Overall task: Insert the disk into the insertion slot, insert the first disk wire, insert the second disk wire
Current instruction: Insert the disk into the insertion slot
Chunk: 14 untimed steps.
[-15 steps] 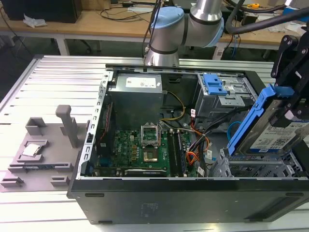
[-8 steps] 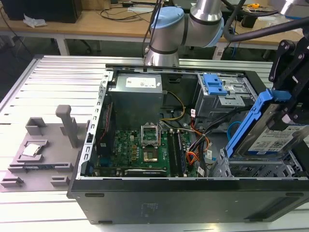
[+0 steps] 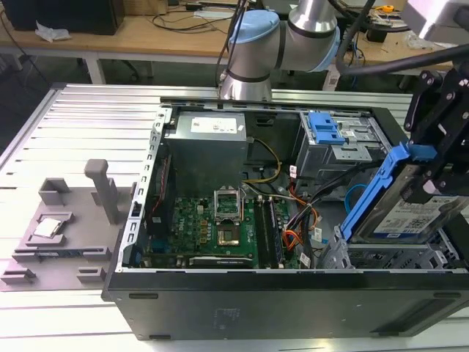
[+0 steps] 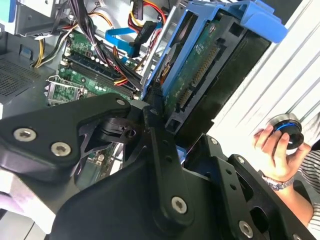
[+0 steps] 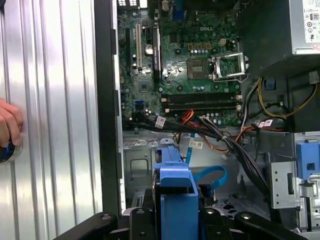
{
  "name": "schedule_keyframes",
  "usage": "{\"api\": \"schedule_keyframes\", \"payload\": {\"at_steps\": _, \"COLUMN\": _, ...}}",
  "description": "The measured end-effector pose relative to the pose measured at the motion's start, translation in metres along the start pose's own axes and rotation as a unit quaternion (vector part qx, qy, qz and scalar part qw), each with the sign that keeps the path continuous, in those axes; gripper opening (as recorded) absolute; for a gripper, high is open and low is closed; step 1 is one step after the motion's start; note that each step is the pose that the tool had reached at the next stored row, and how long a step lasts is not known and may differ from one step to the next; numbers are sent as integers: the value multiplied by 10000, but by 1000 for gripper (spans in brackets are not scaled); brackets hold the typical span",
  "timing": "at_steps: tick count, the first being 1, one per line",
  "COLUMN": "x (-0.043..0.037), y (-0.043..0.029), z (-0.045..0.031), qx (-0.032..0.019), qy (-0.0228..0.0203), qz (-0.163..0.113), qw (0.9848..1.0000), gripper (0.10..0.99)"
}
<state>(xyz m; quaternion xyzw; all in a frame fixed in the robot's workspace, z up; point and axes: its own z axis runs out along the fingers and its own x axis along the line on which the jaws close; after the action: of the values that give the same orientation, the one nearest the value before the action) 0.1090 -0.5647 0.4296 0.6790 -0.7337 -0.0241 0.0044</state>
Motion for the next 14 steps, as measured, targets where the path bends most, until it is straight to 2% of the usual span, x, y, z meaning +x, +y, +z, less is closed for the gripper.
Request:
{"api": "schedule_keyframes", "payload": {"at_steps": 6, "x": 3, "y": -5, "z": 108, "qx": 0, "qy": 0, "qz": 0, "qw": 10000, "gripper": 365}}
{"api": "schedule_keyframes", "payload": {"at_steps": 11, "x": 7, "y": -11, "z": 272, "qx": -1, "qy": 0, "qz": 0, "qw": 10000, "gripper": 365}}
{"api": "schedule_keyframes", "payload": {"at_steps": 14, "x": 9, "y": -14, "z": 342, "qx": -1, "qy": -1, "qz": 0, "qw": 10000, "gripper": 365}}
